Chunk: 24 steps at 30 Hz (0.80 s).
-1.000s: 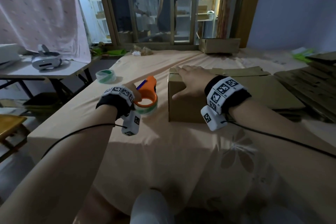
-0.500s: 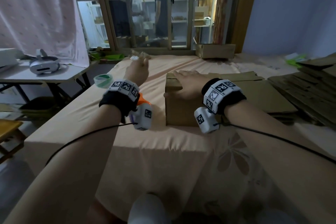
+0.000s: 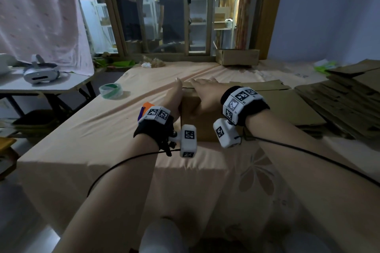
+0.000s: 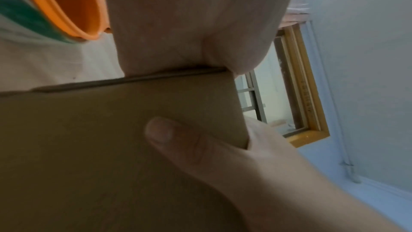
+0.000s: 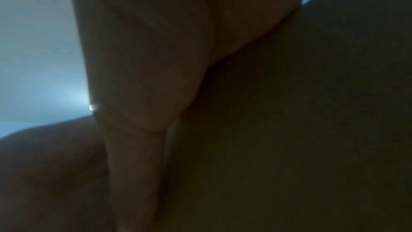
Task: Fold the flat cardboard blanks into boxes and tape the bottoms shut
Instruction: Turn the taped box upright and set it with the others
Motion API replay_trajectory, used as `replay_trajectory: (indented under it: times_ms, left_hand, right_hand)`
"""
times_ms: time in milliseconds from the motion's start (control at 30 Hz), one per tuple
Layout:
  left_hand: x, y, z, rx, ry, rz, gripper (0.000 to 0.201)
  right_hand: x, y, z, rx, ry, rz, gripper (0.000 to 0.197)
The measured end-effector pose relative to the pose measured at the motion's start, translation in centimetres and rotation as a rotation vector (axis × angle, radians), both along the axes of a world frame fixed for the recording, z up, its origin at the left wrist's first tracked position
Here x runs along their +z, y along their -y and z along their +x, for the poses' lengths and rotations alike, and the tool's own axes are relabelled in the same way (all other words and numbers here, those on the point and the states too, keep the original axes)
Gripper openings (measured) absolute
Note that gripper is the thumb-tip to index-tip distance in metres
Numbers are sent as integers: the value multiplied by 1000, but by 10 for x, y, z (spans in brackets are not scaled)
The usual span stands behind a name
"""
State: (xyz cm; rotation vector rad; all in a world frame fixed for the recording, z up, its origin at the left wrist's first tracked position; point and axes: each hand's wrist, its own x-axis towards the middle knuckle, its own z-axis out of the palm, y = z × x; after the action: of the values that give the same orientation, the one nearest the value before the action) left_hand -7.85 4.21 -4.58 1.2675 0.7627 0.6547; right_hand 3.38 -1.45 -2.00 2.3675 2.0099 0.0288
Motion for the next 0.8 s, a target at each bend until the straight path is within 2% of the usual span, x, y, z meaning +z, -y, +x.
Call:
replay_trajectory:
  times_ms: [100, 167, 233, 267, 300, 367, 400, 467, 533, 633, 733, 800]
  left_hand:
    - [-15, -2, -9, -54, -79, -50, 57]
    - [-19, 4, -15, -57, -147, -16, 38]
    - [-21, 7, -18, -45, -193, 25, 34]
    - [-18, 10, -20, -34, -187, 37, 36]
    - [-15, 8, -20, -17, -144, -3, 50]
    - [-12, -5, -15, 8, -92, -89, 82]
    - [-7, -7, -14, 17, -76, -97, 84]
    - [5, -6, -13, -3, -70, -102, 82]
    - [10, -4, -7, -34, -62, -115, 83]
    - [12, 6, 0, -37, -73, -98, 61]
    - [13, 8, 2, -6, -129, -47, 36]
    - [15, 10, 1, -23, -173, -41, 32]
  right_hand:
    - [3, 2, 0, 2, -113, 2, 116]
    - [12, 9, 1, -14, -372, 56, 102]
    - [25, 19, 5, -41, -709, 270, 80]
    - [31, 27, 8, -88, -849, 420, 68]
    - [37, 33, 16, -164, -950, 575, 56]
    - [46, 44, 36, -328, -982, 787, 39]
    - [47, 50, 48, -405, -948, 805, 35]
    - [36, 55, 69, -530, -955, 713, 29]
    - [9, 50, 84, -566, -1075, 571, 28]
    - [-25, 42, 79, -592, -1280, 456, 67]
    - [-19, 48, 56, -570, -1249, 502, 53]
    - [-14, 50, 54, -555, -1186, 456, 47]
